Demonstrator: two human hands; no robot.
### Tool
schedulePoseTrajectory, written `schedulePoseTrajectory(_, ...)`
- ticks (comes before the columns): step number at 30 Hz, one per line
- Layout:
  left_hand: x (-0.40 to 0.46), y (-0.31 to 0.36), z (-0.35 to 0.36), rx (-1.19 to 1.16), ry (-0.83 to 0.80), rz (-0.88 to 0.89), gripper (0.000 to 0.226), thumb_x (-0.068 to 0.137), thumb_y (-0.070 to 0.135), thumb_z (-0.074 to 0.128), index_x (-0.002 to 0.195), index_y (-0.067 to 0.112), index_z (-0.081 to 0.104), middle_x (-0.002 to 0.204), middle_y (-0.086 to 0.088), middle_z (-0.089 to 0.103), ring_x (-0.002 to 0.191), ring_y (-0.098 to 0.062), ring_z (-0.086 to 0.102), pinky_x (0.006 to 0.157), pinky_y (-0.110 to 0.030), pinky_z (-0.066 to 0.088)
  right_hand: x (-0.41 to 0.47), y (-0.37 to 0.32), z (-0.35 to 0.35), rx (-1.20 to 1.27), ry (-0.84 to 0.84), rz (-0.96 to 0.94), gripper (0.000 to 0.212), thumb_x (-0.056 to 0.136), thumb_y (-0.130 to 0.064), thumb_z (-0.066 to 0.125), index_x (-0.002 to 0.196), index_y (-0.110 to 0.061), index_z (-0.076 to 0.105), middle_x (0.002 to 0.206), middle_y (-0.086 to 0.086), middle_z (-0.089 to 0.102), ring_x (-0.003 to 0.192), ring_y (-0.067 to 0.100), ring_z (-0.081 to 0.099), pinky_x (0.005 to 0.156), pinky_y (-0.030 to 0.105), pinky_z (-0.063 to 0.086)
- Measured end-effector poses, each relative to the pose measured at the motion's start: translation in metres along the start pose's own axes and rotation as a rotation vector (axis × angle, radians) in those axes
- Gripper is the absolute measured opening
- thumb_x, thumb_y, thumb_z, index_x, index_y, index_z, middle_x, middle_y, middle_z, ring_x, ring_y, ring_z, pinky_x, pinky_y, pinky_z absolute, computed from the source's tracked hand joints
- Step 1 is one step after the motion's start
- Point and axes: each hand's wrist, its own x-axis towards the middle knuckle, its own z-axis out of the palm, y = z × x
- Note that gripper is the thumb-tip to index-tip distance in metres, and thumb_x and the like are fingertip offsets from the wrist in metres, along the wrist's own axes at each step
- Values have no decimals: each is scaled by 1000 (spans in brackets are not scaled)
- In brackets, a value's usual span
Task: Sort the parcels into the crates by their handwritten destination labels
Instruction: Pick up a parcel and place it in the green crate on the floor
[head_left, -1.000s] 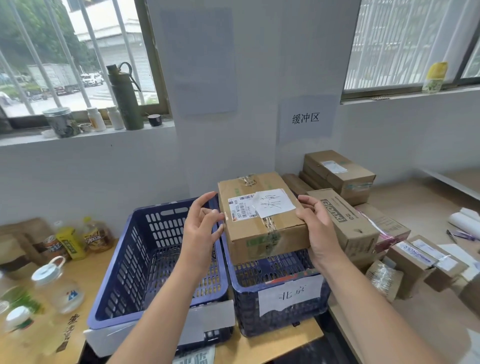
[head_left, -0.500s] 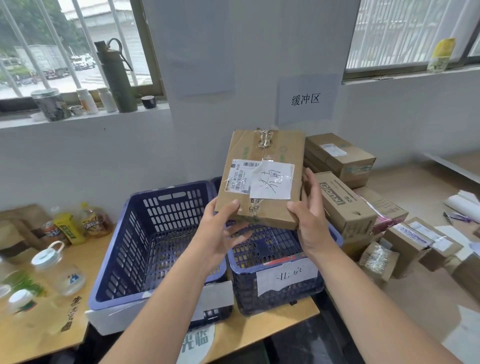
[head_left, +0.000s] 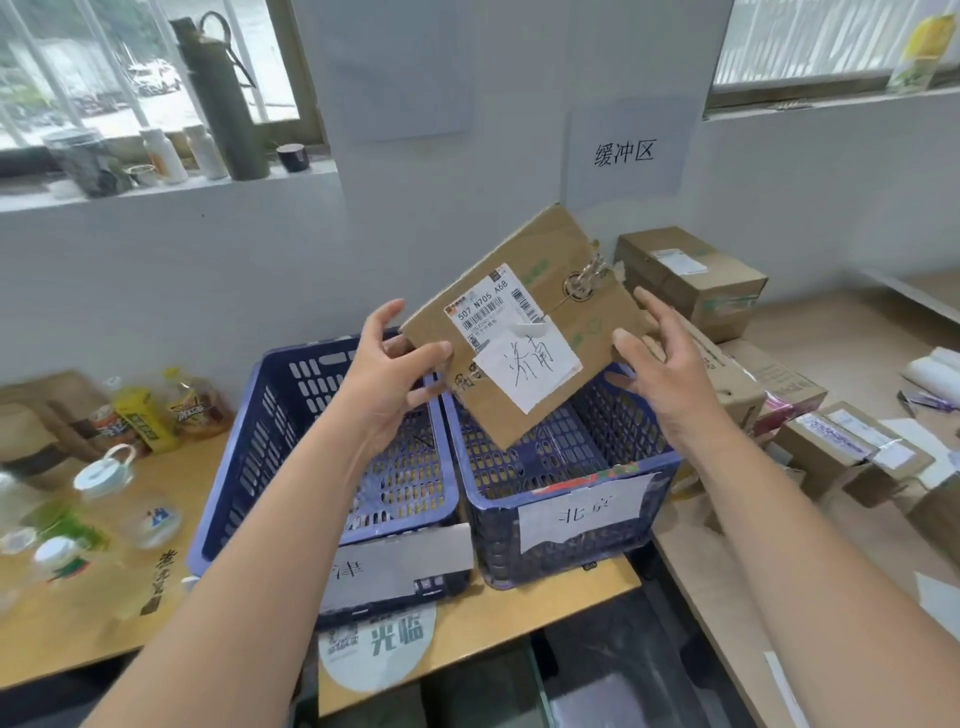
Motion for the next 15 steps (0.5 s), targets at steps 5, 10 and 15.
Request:
schedulePoseTrajectory(5, 4, -3, -21, -8, 210, 70, 45, 89, 20, 76, 124, 23, 47, 119, -5, 62, 111, -22, 67, 99, -40, 54, -5, 10, 33, -257, -44, -5, 27, 96, -36, 64, 123, -37, 59, 115, -13, 65, 107, -1, 60, 97, 32, 51)
schedulePoseTrajectory(10, -3, -13, -61, 84, 212, 149, 31, 92, 25, 71, 119, 26, 54, 116, 3, 66, 94, -7, 70, 82, -34, 58, -24, 17, 78, -300, -36, -6, 19, 97, -26, 63, 116, -22, 58, 107, -14, 64, 91, -15, 61, 69, 3, 44)
schedulePoseTrajectory(15, -37, -16, -98, 176, 196, 167, 43, 92, 34, 67, 132, 31, 51, 128, 12, 63, 111, -9, 65, 78, -31, 52, -59, 15, 115, -382, -135, -64, 63, 95, -27, 65, 150, -32, 35, 132, -32, 44, 118, -13, 45, 90, 10, 43)
